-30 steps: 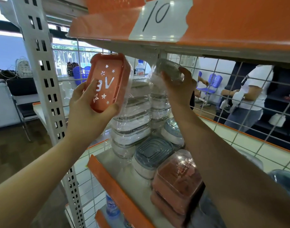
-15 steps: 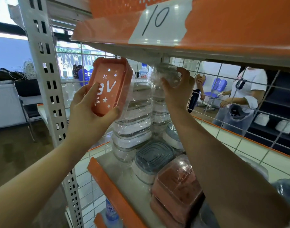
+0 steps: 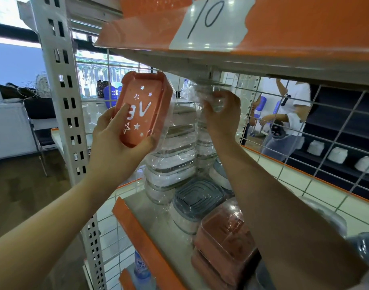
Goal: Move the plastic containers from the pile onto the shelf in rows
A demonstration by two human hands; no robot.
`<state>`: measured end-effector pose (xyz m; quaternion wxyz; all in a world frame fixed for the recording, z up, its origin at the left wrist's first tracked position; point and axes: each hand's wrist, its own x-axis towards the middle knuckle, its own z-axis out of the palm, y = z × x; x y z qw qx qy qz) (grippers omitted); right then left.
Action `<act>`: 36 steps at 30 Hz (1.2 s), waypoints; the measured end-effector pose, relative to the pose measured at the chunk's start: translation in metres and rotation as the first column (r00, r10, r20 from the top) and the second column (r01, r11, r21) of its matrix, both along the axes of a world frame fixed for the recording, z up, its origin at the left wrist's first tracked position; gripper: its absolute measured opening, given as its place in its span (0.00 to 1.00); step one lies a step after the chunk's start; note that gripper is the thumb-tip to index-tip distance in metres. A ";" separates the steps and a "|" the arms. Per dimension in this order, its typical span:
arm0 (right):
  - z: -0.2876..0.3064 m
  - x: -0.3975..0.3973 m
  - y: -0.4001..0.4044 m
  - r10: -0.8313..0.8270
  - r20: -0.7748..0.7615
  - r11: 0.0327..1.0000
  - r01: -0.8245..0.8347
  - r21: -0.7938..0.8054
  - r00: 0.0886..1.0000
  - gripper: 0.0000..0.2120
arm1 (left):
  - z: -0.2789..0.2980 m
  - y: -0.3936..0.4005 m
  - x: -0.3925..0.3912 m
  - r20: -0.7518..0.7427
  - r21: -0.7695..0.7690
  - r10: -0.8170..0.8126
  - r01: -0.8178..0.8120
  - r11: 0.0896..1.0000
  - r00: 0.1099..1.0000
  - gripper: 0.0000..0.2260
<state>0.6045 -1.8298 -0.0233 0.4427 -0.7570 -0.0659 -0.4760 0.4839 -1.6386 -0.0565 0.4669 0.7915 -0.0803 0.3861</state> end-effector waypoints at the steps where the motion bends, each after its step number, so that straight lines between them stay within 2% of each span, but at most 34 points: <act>1: 0.001 0.000 0.000 -0.010 0.009 1.000 0.010 -0.019 1.000 0.17 | 0.000 0.000 0.000 0.002 -0.004 -0.010 0.010 1.000 1.000 0.38; 6: 0.003 -0.001 0.001 0.018 0.026 0.936 -0.008 -0.351 0.999 0.19 | 0.000 -0.001 0.000 0.018 -0.042 -0.050 0.051 0.998 0.999 0.38; 9: -0.002 -0.002 -0.001 0.044 -0.052 0.889 -0.063 -0.453 0.998 0.19 | 0.000 -0.001 0.001 0.020 -0.039 -0.047 0.047 0.998 0.999 0.38; 12: -0.004 -0.006 -0.006 -0.051 -0.118 0.858 -0.017 -0.514 0.992 0.20 | 0.000 -0.003 0.001 0.005 -0.033 -0.035 0.035 0.999 0.999 0.36; 15: 0.000 -0.008 -0.011 -0.117 -0.165 0.859 0.017 -0.512 0.979 0.21 | 0.001 -0.004 -0.001 0.011 -0.048 -0.045 0.045 0.998 0.999 0.33; 19: 0.001 -0.006 -0.015 -0.139 -0.248 0.862 -0.006 -0.506 0.959 0.21 | 0.001 -0.004 -0.002 -0.004 -0.062 -0.047 0.047 0.997 0.999 0.36; 28: -0.002 -0.007 -0.016 -0.144 -0.191 0.882 0.038 -0.469 0.971 0.20 | -0.001 -0.002 -0.003 -0.010 -0.023 -0.019 0.018 1.000 1.000 0.38; 36: -0.005 -0.019 -0.018 -0.076 -0.242 0.900 -0.038 -0.435 0.967 0.24 | -0.001 0.001 -0.006 -0.018 -0.007 -0.008 0.008 1.000 1.000 0.40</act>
